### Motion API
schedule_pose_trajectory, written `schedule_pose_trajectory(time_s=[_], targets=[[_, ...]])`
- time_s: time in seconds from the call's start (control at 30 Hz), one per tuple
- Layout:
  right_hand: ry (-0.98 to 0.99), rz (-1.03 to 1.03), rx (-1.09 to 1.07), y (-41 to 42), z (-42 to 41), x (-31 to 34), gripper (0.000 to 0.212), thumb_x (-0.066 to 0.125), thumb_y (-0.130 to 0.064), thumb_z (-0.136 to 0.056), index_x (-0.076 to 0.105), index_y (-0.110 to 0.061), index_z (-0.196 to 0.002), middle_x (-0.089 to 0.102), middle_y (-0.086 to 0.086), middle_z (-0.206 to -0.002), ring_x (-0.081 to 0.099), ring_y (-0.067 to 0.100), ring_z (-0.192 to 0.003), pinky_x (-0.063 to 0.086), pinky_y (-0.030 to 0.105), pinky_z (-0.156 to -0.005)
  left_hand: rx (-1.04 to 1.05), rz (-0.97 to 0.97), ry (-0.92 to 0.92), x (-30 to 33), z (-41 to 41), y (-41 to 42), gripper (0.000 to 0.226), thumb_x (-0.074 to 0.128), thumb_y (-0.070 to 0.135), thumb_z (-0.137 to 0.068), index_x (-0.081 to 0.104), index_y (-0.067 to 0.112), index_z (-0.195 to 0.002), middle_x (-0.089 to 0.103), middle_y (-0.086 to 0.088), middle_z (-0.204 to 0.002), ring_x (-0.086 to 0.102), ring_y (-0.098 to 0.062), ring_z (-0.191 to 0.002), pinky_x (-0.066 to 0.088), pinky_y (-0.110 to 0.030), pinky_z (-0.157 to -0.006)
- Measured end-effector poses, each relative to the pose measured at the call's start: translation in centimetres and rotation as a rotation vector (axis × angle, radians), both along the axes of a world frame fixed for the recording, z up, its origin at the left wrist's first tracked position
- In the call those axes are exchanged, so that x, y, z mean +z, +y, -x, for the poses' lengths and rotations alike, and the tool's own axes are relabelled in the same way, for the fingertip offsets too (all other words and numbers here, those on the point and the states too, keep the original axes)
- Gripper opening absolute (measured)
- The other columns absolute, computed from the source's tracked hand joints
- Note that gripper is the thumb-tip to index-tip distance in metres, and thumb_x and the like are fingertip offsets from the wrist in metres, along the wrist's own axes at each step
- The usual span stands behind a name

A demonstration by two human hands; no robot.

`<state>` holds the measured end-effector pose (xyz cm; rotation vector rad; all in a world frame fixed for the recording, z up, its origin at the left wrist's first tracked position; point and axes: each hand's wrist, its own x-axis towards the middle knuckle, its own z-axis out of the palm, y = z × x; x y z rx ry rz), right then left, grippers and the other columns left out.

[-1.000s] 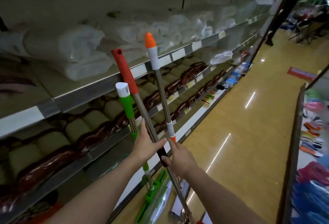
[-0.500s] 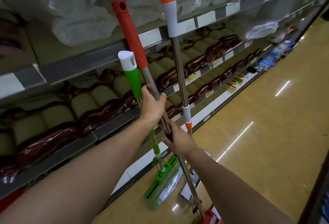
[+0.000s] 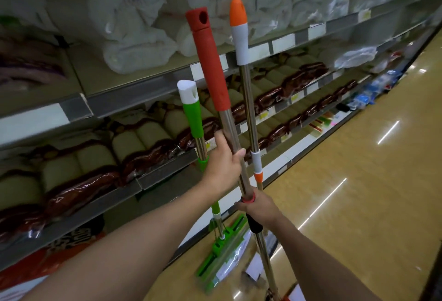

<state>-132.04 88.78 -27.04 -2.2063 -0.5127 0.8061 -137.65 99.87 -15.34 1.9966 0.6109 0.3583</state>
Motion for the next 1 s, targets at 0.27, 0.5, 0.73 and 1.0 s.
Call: schedule_pose_trajectory(time_s=[0.27, 0.5, 0.73, 1.0], targets=[[-0.091, 0.082, 0.106, -1.5, 4.5, 5.4, 0.019, 0.066, -0.014, -0.081, 0.050, -0.016, -0.073, 0.052, 0.000, -0.068, 0.054, 0.015, -0.067, 0.050, 0.035, -0.071, -0.128, -0.087, -0.041, 4.9, 6.0, -1.9, 0.043, 0.053, 0.018, -0.094, 0.028, 0.009, -0.127, 0.050, 0.004, -0.083, 0.058, -0.019, -0.083, 0.046, -0.021, -0.066], [-0.228, -0.002, 0.172, 1.0, 13.4, 12.5, 0.027, 0.065, -0.018, -0.086, 0.047, -0.023, -0.067, 0.052, -0.002, -0.065, 0.053, 0.016, -0.065, 0.042, 0.027, -0.059, -0.131, -0.199, -0.141, 12.0, 16.4, -0.8, 0.040, 0.053, 0.021, -0.094, 0.031, 0.011, -0.126, 0.062, -0.012, -0.105, 0.063, -0.027, -0.095, 0.053, -0.044, -0.086], [-0.297, -0.132, 0.230, 4.1, 25.9, 17.7, 0.030, 0.066, -0.019, -0.087, 0.047, -0.025, -0.064, 0.052, -0.007, -0.065, 0.050, 0.003, -0.060, 0.034, 0.016, -0.052, -0.054, -0.272, -0.270, 17.1, 30.1, 1.2, 0.039, 0.053, 0.021, -0.095, 0.031, 0.013, -0.126, 0.060, -0.006, -0.096, 0.063, -0.025, -0.091, 0.052, -0.038, -0.079], [-0.574, -0.230, 0.452, 9.7, 42.0, 22.8, 0.031, 0.063, -0.040, -0.086, 0.047, -0.022, -0.067, 0.053, -0.004, -0.058, 0.057, 0.016, -0.058, 0.046, 0.032, -0.056, 0.289, -0.277, -0.595, 21.3, 44.7, 3.8, 0.029, 0.052, 0.030, -0.094, 0.031, 0.022, -0.112, 0.060, -0.004, -0.074, 0.063, -0.018, -0.060, 0.055, -0.030, -0.053]])
